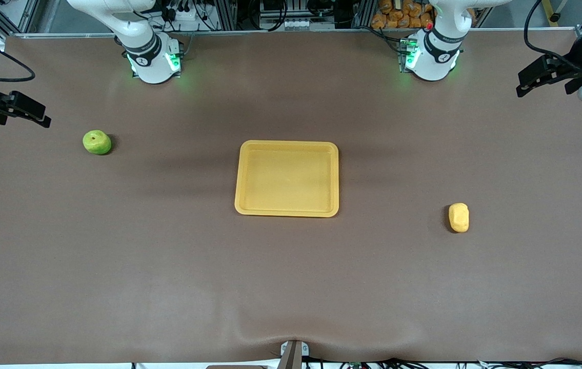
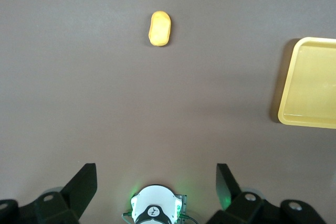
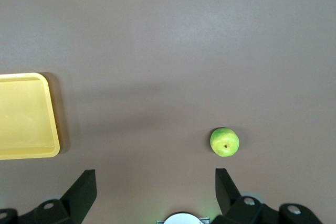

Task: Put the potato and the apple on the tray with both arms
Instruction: 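Move the left gripper toward the potato while the right gripper approaches the apple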

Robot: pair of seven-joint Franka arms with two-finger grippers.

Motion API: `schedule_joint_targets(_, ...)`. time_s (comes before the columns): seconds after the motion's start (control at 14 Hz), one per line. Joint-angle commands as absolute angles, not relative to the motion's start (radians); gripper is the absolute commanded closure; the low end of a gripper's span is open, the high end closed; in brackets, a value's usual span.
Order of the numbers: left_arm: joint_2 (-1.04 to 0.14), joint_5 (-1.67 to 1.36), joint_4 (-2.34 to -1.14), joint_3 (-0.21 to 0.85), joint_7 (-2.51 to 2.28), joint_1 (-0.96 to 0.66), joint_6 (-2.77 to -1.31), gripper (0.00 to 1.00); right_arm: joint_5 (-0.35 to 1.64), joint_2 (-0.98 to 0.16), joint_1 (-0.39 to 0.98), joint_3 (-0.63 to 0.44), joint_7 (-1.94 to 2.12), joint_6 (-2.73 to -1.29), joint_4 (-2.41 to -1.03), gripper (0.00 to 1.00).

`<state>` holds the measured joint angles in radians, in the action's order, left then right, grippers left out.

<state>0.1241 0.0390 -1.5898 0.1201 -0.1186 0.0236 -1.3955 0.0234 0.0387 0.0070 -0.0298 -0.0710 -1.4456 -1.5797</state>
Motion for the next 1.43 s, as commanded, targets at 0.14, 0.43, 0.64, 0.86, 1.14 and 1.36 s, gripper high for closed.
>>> schedule_joint_targets(0.14,0.094,0.017,-1.614,0.117,-0.129,0.028,-1.399,0.0,0.049,0.012,-0.014,-0.025,-0.067,-1.457,-1.572,0.0)
schedule_joint_targets(0.43,0.094,0.018,-1.69,0.117,-0.129,0.028,-1.483,0.0,0.051,-0.024,-0.018,-0.025,-0.067,-1.473,-1.572,0.0)
schedule_joint_targets(0.64,0.094,0.021,-1.756,0.117,-0.127,0.028,-1.564,0.0,0.049,-0.037,-0.02,-0.026,-0.063,-1.488,-1.574,0.0)
schedule_joint_targets(0.86,0.066,0.021,-1.781,0.117,-0.127,0.028,-1.604,0.0,0.049,-0.06,-0.041,-0.026,-0.06,-1.491,-1.578,0.0)
schedule_joint_targets(1.14,-0.001,0.031,-1.789,0.115,-0.126,0.038,-1.661,0.0,0.051,-0.103,-0.072,-0.026,-0.06,-1.5,-1.583,0.0)
schedule_joint_targets(1.36,-0.04,0.032,-1.815,0.115,-0.126,0.04,-1.735,0.0,0.051,-0.129,-0.097,-0.025,-0.011,-1.505,-1.588,0.0)
